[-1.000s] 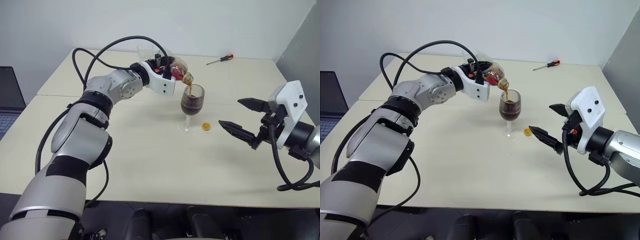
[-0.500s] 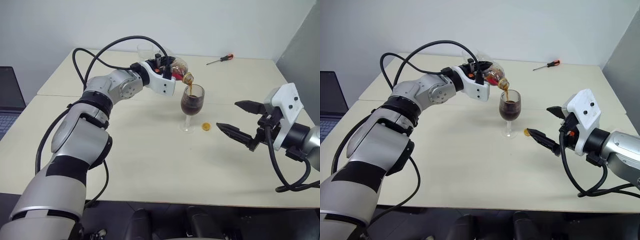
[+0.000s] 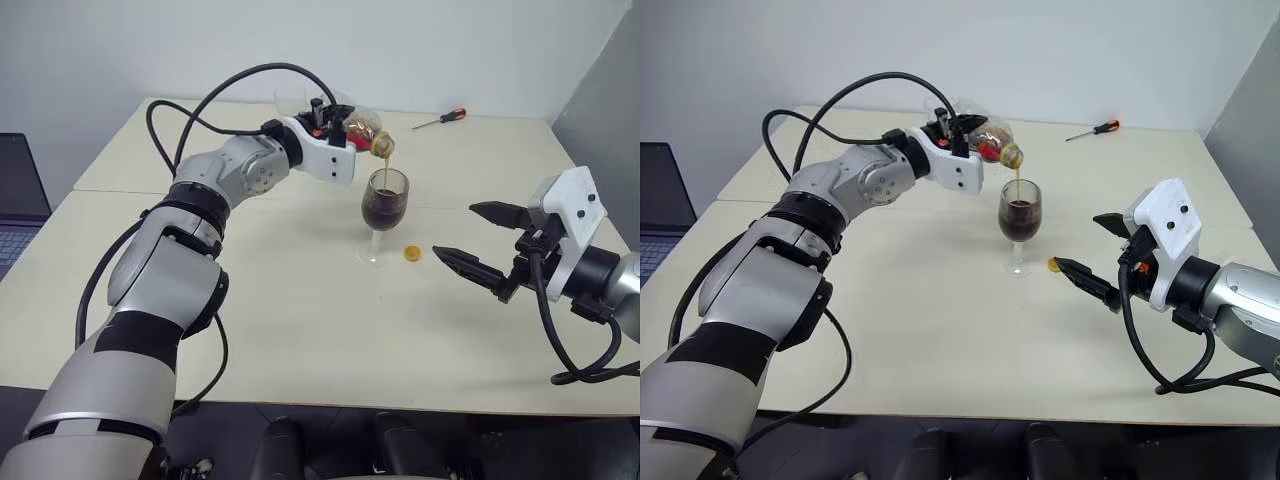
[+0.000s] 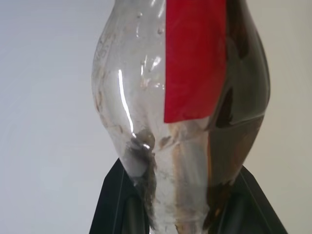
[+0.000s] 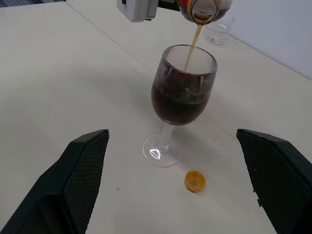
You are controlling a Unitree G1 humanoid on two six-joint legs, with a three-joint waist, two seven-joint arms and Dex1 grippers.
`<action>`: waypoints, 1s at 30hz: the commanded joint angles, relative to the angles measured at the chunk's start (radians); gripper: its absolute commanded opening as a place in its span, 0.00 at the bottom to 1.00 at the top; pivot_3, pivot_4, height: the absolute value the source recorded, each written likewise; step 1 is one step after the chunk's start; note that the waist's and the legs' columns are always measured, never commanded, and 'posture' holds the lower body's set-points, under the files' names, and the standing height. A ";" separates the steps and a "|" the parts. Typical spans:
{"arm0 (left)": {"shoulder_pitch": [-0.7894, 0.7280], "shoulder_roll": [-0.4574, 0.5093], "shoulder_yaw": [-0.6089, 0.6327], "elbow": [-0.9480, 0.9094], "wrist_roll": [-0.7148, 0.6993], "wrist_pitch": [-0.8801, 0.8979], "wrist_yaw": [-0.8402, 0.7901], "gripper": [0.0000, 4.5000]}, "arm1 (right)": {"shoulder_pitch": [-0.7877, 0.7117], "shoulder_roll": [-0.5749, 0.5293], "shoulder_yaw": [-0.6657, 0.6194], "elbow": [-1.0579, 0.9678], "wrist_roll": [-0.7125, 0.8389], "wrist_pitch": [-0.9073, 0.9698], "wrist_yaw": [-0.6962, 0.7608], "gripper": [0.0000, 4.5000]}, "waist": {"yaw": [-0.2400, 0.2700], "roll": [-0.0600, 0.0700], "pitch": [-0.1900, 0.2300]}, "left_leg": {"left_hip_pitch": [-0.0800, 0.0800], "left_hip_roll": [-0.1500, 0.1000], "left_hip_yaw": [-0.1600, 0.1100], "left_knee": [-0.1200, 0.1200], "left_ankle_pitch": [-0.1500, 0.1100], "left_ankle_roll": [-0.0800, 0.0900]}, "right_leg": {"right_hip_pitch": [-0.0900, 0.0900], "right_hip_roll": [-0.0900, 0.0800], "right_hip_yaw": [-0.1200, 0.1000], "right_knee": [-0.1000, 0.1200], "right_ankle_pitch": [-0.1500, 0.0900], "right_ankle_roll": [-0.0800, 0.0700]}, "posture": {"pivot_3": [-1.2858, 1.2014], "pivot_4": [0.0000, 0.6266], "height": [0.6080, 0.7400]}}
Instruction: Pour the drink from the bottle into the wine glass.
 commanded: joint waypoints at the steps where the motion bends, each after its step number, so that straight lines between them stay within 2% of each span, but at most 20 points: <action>1: -0.001 -0.014 0.077 -0.020 -0.101 -0.001 -0.061 0.22 | -0.015 -0.006 -0.016 0.002 -0.009 -0.011 0.005 1.00 | 0.000 0.000 0.000 | 0.000 0.000 0.000 0.000 0.000 0.000 | 0.000 0.000 0.000 0.000 0.000 0.000 | 0.52 0.24 1.00; 4: 0.024 -0.044 0.161 -0.017 -0.217 0.022 -0.164 0.22 | -0.015 -0.006 -0.014 0.003 -0.011 -0.012 0.006 1.00 | 0.001 0.000 0.000 | 0.000 0.000 0.000 0.000 0.000 0.000 | 0.000 0.000 -0.001 0.000 0.001 -0.002 | 0.52 0.24 1.00; 7: 0.064 -0.110 0.366 -0.025 -0.479 0.165 -0.360 0.22 | -0.020 -0.002 -0.005 0.006 -0.014 -0.014 0.009 1.00 | 0.001 0.000 0.000 | 0.000 0.000 0.000 0.001 0.000 0.000 | 0.000 0.000 -0.002 0.000 0.001 -0.002 | 0.52 0.24 1.00; 9: 0.093 -0.128 0.448 -0.050 -0.578 0.235 -0.438 0.22 | -0.028 0.000 0.002 0.008 -0.011 -0.015 0.012 1.00 | -0.003 0.001 0.000 | 0.000 0.000 0.000 0.001 0.000 0.000 | 0.000 0.000 -0.003 0.001 0.001 -0.002 | 0.52 0.24 1.00; 12: 0.164 -0.146 0.575 -0.107 -0.727 0.393 -0.490 0.22 | -0.042 -0.002 0.013 0.028 -0.018 -0.020 0.036 1.00 | -0.006 0.001 -0.001 | 0.001 0.001 0.000 0.001 0.000 0.000 | 0.000 0.002 -0.002 0.001 0.001 -0.002 | 0.52 0.24 1.00; 15: 0.251 -0.155 0.679 -0.203 -0.845 0.546 -0.473 0.22 | -0.057 0.003 0.009 0.067 -0.028 -0.038 0.071 1.00 | -0.006 0.001 -0.001 | 0.002 0.001 0.000 0.001 0.000 0.000 | 0.000 0.002 -0.002 0.003 0.001 -0.002 | 0.52 0.24 1.00; 20: 0.382 -0.150 0.730 -0.356 -0.888 0.660 -0.384 0.22 | -0.080 0.008 0.025 0.106 -0.048 -0.059 0.129 1.00 | 0.001 0.001 -0.001 | 0.002 0.001 0.000 0.002 0.000 0.000 | 0.000 0.001 -0.003 0.004 0.001 -0.002 | 0.52 0.24 1.00; 24: 0.560 -0.142 0.734 -0.483 -0.852 0.719 -0.272 0.22 | -0.139 0.012 0.078 0.133 -0.060 -0.054 0.166 1.00 | -0.001 0.001 -0.001 | 0.002 0.001 -0.001 0.002 0.000 0.000 | 0.001 0.001 -0.002 0.004 0.001 -0.002 | 0.52 0.24 1.00; 30: 0.667 -0.144 0.736 -0.555 -0.842 0.777 -0.191 0.22 | -0.182 0.016 0.118 0.169 -0.095 -0.057 0.219 1.00 | 0.002 0.001 -0.001 | 0.003 0.001 -0.002 0.002 0.000 0.000 | 0.002 0.001 -0.002 0.005 0.001 -0.002 | 0.52 0.24 1.00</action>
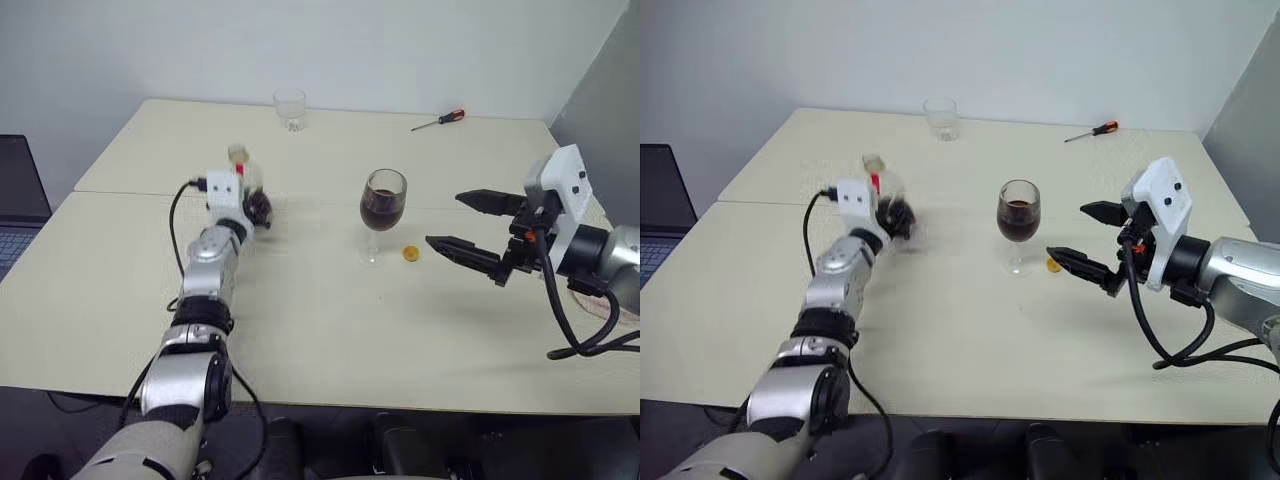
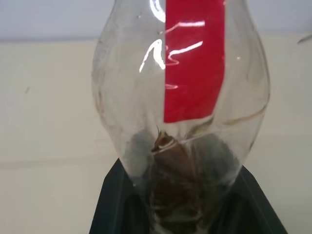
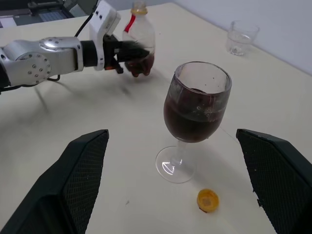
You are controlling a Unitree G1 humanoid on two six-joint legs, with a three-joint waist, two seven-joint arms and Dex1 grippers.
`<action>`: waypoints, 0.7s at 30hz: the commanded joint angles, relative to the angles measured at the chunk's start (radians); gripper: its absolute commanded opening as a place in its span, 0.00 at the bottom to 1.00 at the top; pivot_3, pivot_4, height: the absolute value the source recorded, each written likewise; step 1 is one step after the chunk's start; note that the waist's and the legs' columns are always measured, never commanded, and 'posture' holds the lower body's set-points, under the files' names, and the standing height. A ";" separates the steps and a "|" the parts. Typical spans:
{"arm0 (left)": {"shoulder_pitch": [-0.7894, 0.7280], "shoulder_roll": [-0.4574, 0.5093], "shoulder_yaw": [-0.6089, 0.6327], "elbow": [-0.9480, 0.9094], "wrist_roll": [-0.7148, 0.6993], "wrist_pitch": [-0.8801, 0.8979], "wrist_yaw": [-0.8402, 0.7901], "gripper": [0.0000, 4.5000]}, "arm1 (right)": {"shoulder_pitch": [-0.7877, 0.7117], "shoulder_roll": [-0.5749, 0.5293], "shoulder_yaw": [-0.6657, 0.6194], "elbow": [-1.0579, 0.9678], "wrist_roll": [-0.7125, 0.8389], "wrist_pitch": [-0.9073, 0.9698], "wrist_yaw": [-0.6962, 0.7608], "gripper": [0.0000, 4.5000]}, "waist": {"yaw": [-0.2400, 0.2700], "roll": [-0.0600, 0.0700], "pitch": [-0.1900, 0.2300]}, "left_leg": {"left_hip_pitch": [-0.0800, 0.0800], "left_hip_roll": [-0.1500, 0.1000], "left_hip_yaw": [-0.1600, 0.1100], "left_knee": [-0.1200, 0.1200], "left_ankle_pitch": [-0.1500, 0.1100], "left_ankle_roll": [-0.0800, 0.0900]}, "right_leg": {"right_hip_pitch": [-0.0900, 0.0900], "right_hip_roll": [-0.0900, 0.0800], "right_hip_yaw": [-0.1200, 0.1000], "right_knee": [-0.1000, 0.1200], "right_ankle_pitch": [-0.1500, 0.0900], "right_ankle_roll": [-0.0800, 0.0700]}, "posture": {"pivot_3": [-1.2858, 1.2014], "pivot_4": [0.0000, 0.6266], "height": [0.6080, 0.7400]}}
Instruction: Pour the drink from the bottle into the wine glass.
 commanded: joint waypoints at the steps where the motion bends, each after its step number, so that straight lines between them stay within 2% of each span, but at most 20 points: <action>1: 0.025 0.008 0.022 -0.064 -0.010 0.011 0.049 0.22 | -0.039 0.008 0.010 0.004 -0.024 -0.021 0.031 1.00 | 0.000 0.000 0.000 | 0.000 0.000 0.000 0.000 0.000 0.000 | 0.000 0.000 0.000 0.000 0.000 0.000 | 0.52 0.24 1.00; 5: 0.081 0.011 0.009 -0.101 0.005 0.018 0.059 0.22 | -0.059 0.021 0.032 0.013 -0.042 -0.017 0.050 1.00 | 0.000 0.000 0.000 | 0.001 0.000 0.001 0.000 0.000 0.000 | 0.001 0.000 0.000 0.000 0.000 0.000 | 0.52 0.24 1.00; 12: 0.104 0.013 0.002 -0.180 0.005 0.041 0.062 0.71 | -0.077 0.035 0.051 0.028 -0.074 -0.017 0.081 1.00 | -0.002 0.001 0.000 | 0.003 0.000 0.001 -0.001 0.000 0.000 | 0.001 0.000 0.000 0.000 0.000 0.000 | 0.52 0.24 1.00; 16: 0.099 0.036 -0.004 -0.218 0.005 0.039 0.026 0.96 | -0.089 0.046 0.059 0.036 -0.091 -0.015 0.095 1.00 | -0.001 0.001 0.000 | 0.003 0.000 0.001 -0.001 0.000 0.000 | 0.001 0.000 0.000 0.000 0.000 0.000 | 0.52 0.24 1.00; 21: 0.074 0.083 -0.013 -0.266 -0.013 0.082 -0.037 0.99 | -0.096 0.051 0.062 0.047 -0.109 -0.017 0.112 1.00 | -0.001 0.001 0.000 | 0.003 0.000 0.001 -0.001 0.000 0.000 | 0.001 0.000 0.000 0.000 0.000 0.000 | 0.52 0.24 1.00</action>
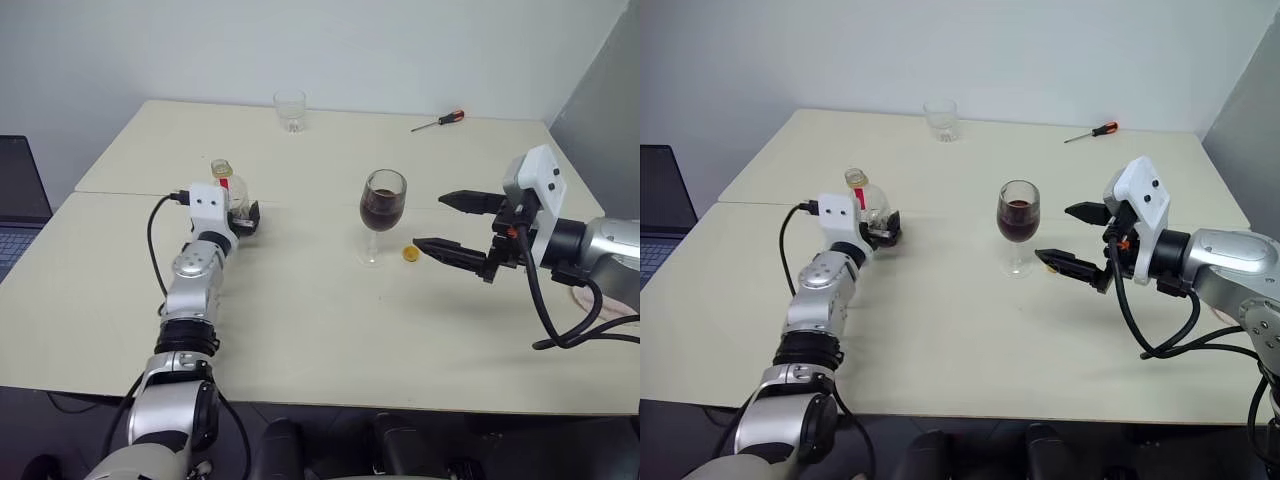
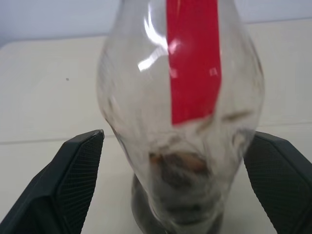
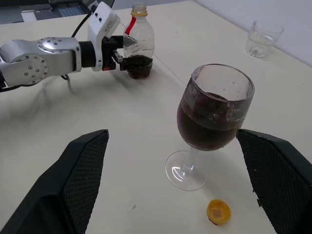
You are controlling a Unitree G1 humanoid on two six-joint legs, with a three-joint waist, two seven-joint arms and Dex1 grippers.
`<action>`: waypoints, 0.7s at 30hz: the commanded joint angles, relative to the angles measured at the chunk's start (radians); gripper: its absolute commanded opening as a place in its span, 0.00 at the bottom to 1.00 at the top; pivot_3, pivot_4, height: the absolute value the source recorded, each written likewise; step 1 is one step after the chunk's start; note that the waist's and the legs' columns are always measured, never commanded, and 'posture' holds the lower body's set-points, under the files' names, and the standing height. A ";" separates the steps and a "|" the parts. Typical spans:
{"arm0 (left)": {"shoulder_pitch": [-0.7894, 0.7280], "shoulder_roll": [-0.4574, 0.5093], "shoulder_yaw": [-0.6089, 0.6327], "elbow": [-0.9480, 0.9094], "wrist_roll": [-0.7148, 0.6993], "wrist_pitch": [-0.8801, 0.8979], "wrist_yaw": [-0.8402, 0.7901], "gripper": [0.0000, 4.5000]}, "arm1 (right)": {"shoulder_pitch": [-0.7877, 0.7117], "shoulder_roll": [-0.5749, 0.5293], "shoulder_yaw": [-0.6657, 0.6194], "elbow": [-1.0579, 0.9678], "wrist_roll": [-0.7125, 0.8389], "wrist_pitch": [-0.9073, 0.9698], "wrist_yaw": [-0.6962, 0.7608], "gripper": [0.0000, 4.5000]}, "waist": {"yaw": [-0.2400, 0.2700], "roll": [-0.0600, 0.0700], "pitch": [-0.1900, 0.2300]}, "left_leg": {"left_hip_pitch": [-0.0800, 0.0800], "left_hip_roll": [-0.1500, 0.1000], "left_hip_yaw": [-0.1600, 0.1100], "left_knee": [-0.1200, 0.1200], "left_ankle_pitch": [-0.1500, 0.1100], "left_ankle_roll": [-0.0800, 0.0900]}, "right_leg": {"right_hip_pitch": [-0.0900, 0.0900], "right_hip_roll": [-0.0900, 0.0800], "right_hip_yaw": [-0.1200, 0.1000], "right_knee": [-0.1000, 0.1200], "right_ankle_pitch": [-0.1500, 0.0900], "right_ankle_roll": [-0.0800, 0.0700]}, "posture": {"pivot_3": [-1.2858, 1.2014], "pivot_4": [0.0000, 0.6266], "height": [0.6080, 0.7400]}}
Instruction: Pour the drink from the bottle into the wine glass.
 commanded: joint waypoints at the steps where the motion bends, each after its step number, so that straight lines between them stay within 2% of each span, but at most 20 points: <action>1: -0.034 0.027 -0.013 -0.075 -0.012 0.031 -0.048 0.99 | -0.022 0.003 -0.012 -0.003 -0.018 -0.018 0.019 1.00 | 0.001 0.000 0.000 | 0.000 0.000 0.000 0.000 0.000 0.000 | 0.000 0.000 0.000 0.000 0.000 0.000 | 0.52 0.24 1.00; 5: -0.018 0.065 -0.026 -0.220 -0.050 0.149 -0.141 0.99 | -0.024 0.011 -0.010 0.003 -0.034 -0.020 0.037 1.00 | 0.000 0.000 0.000 | 0.000 0.000 0.000 0.000 0.000 0.000 | 0.000 0.000 0.000 -0.001 0.000 0.000 | 0.52 0.24 1.00; 12: 0.085 0.136 0.028 -0.535 -0.087 0.386 -0.116 0.99 | -0.014 0.006 -0.017 0.024 -0.064 -0.027 0.076 1.00 | -0.005 0.000 0.000 | 0.002 0.001 0.000 -0.001 0.000 0.000 | 0.000 0.000 0.001 -0.001 -0.001 0.001 | 0.52 0.24 1.00; 17: 0.090 0.189 0.029 -0.574 -0.066 0.411 -0.121 0.99 | -0.025 0.013 0.000 0.046 -0.090 -0.038 0.101 1.00 | -0.001 0.000 0.000 | 0.001 0.001 0.000 -0.001 0.000 0.000 | 0.000 0.000 0.001 -0.001 -0.003 0.004 | 0.52 0.24 1.00; 21: -0.017 0.277 0.055 -0.553 -0.192 0.459 -0.306 0.99 | -0.036 0.003 -0.008 0.076 -0.113 -0.048 0.129 1.00 | 0.003 -0.001 0.001 | -0.001 0.001 -0.001 -0.001 0.000 0.000 | 0.000 0.000 0.000 -0.002 -0.003 0.004 | 0.52 0.24 1.00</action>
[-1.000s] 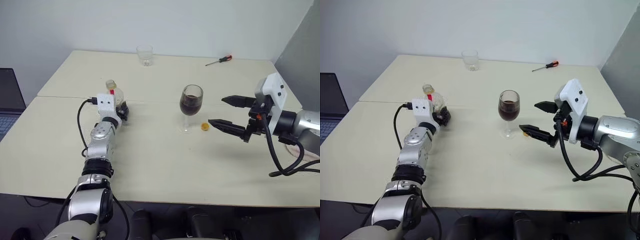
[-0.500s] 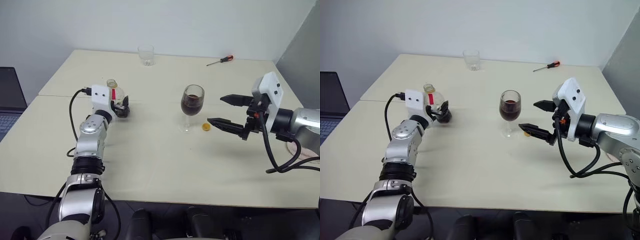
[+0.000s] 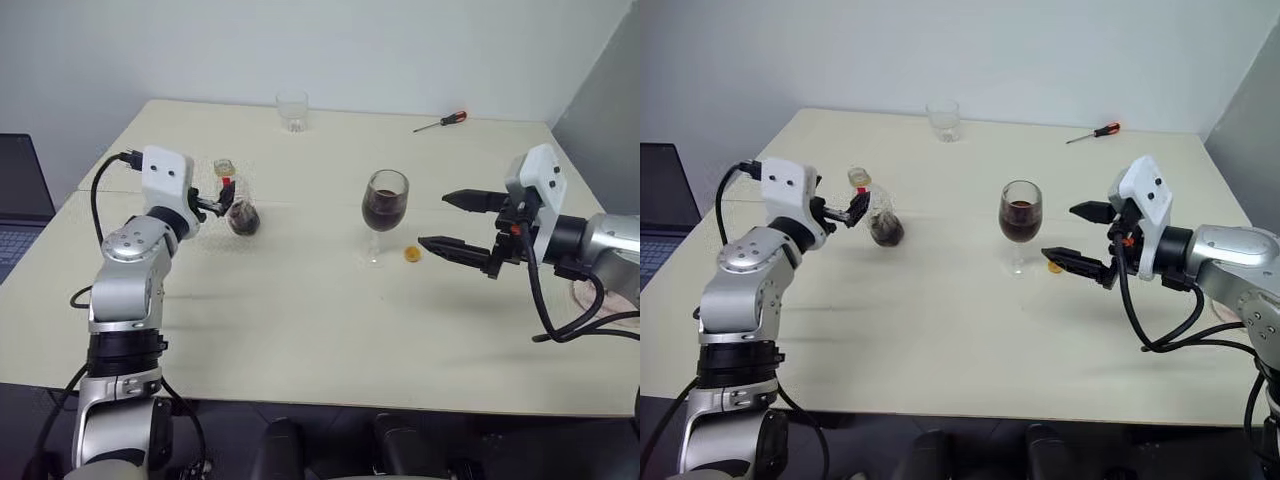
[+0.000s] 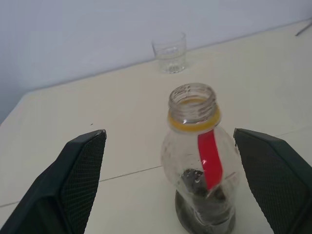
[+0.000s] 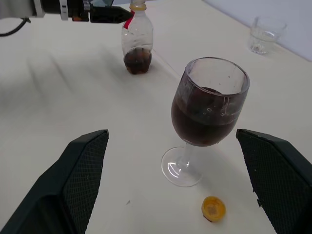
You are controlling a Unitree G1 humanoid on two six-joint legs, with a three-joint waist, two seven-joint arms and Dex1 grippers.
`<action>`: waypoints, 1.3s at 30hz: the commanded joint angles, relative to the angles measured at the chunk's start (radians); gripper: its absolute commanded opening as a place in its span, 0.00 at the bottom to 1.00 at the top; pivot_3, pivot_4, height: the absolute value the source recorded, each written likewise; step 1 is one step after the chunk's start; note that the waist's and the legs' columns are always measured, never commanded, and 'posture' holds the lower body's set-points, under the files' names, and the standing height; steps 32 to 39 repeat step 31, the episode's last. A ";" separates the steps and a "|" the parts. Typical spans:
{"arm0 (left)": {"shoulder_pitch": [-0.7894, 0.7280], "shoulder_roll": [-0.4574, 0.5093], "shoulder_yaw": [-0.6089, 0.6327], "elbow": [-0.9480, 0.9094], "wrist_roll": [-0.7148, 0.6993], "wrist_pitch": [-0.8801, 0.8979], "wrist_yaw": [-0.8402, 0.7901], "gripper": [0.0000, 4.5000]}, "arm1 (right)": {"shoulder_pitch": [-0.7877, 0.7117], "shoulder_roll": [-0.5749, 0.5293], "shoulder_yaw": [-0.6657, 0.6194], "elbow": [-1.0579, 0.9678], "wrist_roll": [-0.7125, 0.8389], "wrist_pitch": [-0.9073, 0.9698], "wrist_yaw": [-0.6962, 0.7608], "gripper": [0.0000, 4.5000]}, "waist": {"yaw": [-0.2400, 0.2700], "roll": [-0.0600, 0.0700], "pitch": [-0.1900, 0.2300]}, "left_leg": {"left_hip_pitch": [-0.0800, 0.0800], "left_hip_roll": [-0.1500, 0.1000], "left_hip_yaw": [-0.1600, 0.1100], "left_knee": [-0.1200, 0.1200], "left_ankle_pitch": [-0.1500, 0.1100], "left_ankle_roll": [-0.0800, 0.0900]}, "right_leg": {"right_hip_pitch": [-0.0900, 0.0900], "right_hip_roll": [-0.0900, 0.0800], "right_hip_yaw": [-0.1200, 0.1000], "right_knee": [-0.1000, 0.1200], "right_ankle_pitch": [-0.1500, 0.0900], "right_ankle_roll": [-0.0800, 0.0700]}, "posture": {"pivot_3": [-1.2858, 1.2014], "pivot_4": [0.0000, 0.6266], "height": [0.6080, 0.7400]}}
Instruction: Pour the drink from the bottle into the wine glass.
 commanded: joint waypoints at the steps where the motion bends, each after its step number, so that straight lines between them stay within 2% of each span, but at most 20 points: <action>1: -0.100 0.086 0.035 -0.051 -0.171 0.073 -0.226 0.99 | -0.020 -0.016 -0.028 0.014 -0.020 -0.029 0.030 1.00 | 0.002 0.000 0.000 | -0.001 0.000 0.000 0.000 0.000 0.000 | 0.000 0.000 -0.001 -0.001 0.000 0.000 | 0.52 0.24 1.00; 3: -0.109 0.151 0.033 -0.097 -0.327 0.171 -0.429 0.99 | -0.010 -0.026 -0.045 0.030 -0.029 -0.036 0.045 1.00 | -0.001 0.000 0.000 | -0.001 0.000 0.001 0.000 0.000 0.000 | 0.000 0.000 -0.001 -0.002 0.000 0.000 | 0.52 0.24 1.00; 5: -0.115 0.193 0.036 -0.098 -0.409 0.236 -0.522 0.99 | -0.005 -0.031 -0.057 0.046 -0.036 -0.043 0.056 1.00 | -0.003 0.001 0.000 | -0.001 0.000 0.002 -0.001 0.000 0.000 | 0.000 0.000 -0.002 -0.004 0.000 0.000 | 0.52 0.24 1.00; 14: -0.129 0.323 0.043 -0.087 -0.546 0.308 -0.767 0.99 | 0.069 -0.066 -0.206 0.093 0.028 -0.074 0.212 1.00 | -0.003 0.001 0.001 | -0.001 0.001 0.001 -0.001 0.000 0.000 | 0.000 0.000 -0.002 -0.004 -0.001 0.000 | 0.52 0.24 1.00; 18: -0.134 0.356 0.070 -0.070 -0.594 0.340 -0.806 0.99 | 0.103 -0.090 -0.248 0.114 0.033 -0.077 0.257 1.00 | -0.003 0.001 0.001 | -0.001 0.001 0.002 -0.001 0.000 0.000 | -0.001 0.000 -0.002 -0.004 -0.001 0.000 | 0.52 0.24 1.00; 22: -0.108 0.382 0.065 -0.064 -0.613 0.352 -0.856 0.99 | 0.116 -0.090 -0.228 0.104 0.035 -0.079 0.286 1.00 | -0.003 0.001 0.001 | 0.000 0.001 0.002 -0.001 0.000 0.000 | -0.001 0.001 -0.002 -0.004 -0.001 0.000 | 0.52 0.24 1.00; 39: -0.079 0.390 0.058 -0.079 -0.604 0.344 -0.843 0.99 | 0.093 -0.092 -0.202 0.128 0.025 -0.092 0.299 1.00 | -0.003 0.002 0.001 | 0.000 0.001 0.002 -0.001 0.000 0.000 | -0.001 0.001 -0.001 -0.004 -0.001 0.000 | 0.52 0.24 1.00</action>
